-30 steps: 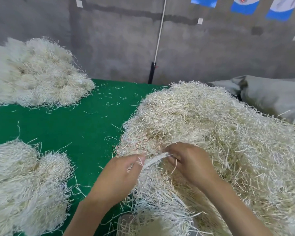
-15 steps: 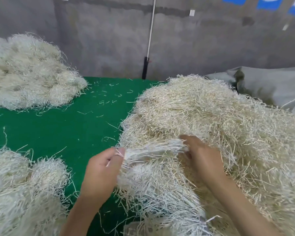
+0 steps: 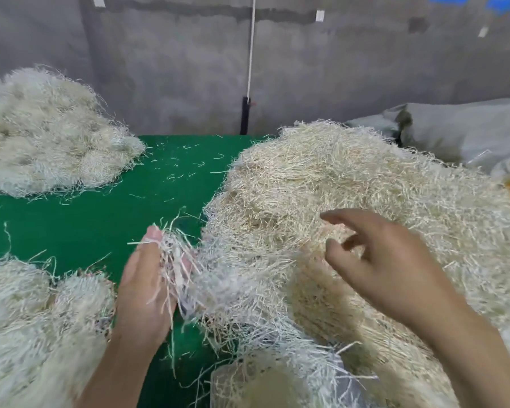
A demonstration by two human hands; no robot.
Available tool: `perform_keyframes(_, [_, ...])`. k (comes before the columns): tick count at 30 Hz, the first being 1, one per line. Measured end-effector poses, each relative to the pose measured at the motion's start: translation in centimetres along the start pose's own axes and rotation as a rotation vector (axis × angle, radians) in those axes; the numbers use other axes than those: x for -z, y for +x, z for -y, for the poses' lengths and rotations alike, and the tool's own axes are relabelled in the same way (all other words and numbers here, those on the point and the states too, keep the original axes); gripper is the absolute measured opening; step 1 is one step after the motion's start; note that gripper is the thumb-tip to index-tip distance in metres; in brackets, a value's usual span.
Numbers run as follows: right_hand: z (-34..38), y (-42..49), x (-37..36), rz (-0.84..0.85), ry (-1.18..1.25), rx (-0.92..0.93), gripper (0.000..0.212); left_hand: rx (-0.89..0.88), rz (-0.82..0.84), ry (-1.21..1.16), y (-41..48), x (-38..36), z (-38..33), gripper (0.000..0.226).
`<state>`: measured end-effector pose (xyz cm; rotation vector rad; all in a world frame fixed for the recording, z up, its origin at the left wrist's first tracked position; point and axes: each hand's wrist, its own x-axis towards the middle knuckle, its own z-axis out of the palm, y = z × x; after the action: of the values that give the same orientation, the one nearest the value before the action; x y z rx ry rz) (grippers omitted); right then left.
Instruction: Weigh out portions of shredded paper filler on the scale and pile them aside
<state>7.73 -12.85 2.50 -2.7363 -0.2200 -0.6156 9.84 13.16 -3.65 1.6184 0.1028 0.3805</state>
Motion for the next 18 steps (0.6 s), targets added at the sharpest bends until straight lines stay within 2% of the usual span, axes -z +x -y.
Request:
perform_keyframes(2, [1.5, -1.2, 1.0, -0.102, 0.243, 0.022, 0.037, -0.072, -0.055, 0.151, -1.6, -0.4, -0.9, 0.035])
perform_keyframes(3, [2.1, -1.9, 1.2, -0.118, 0.376, 0.025, 0.032, -0.096, -0.028, 0.181, -2.1, -0.5, -1.6, 0.025])
perform_keyframes(4, [2.6, -2.5, 1.3, -0.113, 0.514, 0.015, 0.029, -0.132, 0.034, 0.211, -2.5, -0.8, -3.0, 0.025])
perform_keyframes(6, [3.2, -3.6, 1.5, -0.043, 0.703, 0.017, 0.038, -0.143, 0.233, 0.191, -3.0, -1.6, -5.1, 0.024])
perform_keyframes(9, [4.0, -4.8, 1.9, 0.128, 0.786, 0.100, 0.074, -0.182, 0.614, 0.275, -4.0, -3.1, -7.4, 0.016])
perform_keyframes(11, [4.1, -5.4, 2.0, 0.085, 0.750, 0.138, 0.082, -0.169, 0.816, 0.241, -4.8, -3.6, -8.5, 0.020])
perform_keyframes(14, [3.9, -5.9, 2.4, -0.096, 0.588, 0.204, 0.060, -0.046, 0.931, 0.049, -5.5, -2.9, -9.5, 0.030])
perform_keyframes(16, [3.6, -6.3, 2.5, -0.163, 0.687, 0.184, 0.044, -0.034, 0.976, 0.034, -5.8, -2.1, -10.0, 0.034])
perform_keyframes(18, [3.6, -6.8, 2.5, -0.232, 0.744, 0.152, 0.035, -0.101, 1.000, 0.097, -6.6, -1.3, -10.3, 0.032])
